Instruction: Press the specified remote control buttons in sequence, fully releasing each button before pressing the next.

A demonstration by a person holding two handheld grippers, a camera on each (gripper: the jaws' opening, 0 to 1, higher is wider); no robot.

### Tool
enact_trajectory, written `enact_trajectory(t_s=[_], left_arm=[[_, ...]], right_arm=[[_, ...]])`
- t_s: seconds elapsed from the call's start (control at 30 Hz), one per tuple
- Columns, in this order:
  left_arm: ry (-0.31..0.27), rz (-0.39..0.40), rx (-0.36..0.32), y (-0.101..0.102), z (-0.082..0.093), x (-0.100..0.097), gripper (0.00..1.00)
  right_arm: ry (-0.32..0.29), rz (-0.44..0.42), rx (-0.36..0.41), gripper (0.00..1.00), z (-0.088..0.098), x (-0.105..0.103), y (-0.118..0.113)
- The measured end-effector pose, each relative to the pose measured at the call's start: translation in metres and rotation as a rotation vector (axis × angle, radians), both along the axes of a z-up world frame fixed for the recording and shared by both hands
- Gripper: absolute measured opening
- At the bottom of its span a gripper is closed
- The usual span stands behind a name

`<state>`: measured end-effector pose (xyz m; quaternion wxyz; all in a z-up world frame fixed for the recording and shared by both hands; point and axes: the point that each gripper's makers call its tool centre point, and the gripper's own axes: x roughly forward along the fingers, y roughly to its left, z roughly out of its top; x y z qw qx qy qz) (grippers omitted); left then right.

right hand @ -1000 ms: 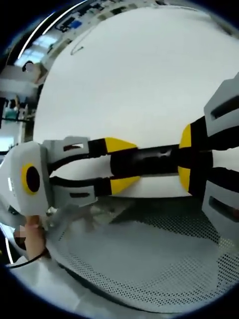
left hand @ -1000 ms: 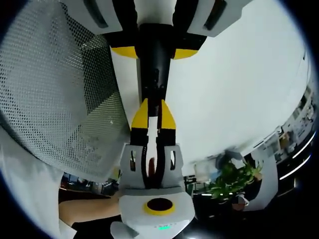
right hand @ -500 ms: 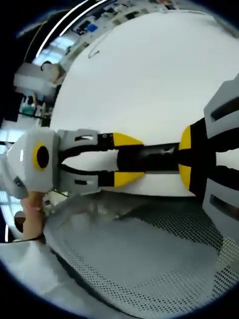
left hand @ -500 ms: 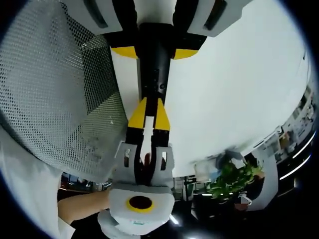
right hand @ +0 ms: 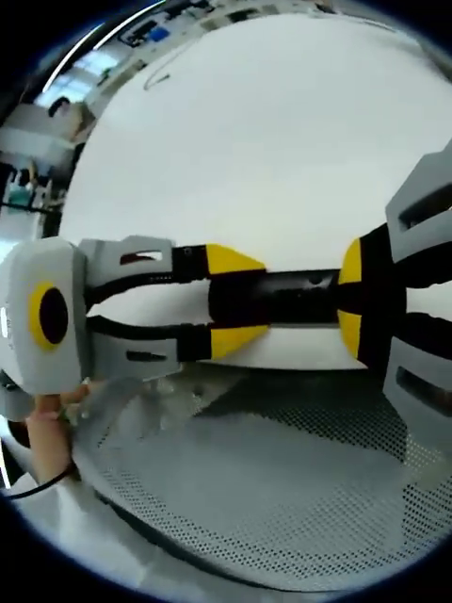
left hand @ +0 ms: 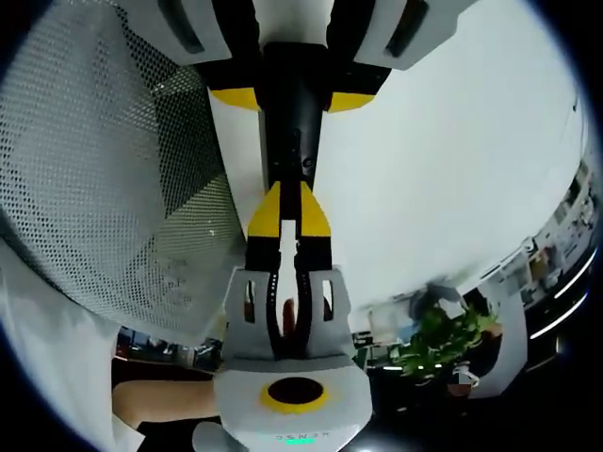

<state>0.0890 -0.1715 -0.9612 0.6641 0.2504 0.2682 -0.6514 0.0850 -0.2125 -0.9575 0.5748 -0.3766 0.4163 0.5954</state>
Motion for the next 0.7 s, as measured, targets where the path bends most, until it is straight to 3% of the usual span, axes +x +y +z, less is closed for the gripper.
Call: enact_trajectory(t_s=[0.17, 0.3, 0.7], left_arm=[[0.000, 0.003, 0.001, 0.0000, 0.0001, 0.0002, 0.24], [0.000, 0.006, 0.000, 0.0002, 0.0000, 0.0002, 0.24], [0.000, 0.006, 0.000, -0.0004, 0.0010, 0.0000, 0.24]], right_arm=[[0.008, -0.052, 0.021, 0.04, 0.0012, 0.0005, -0.0010], [-0.066, 0.014, 0.072, 0.04, 0.0026, -0.0020, -0.0016], [-0.078, 0.028, 0.035, 0.03, 0.0033, -0.0004, 0.0002]])
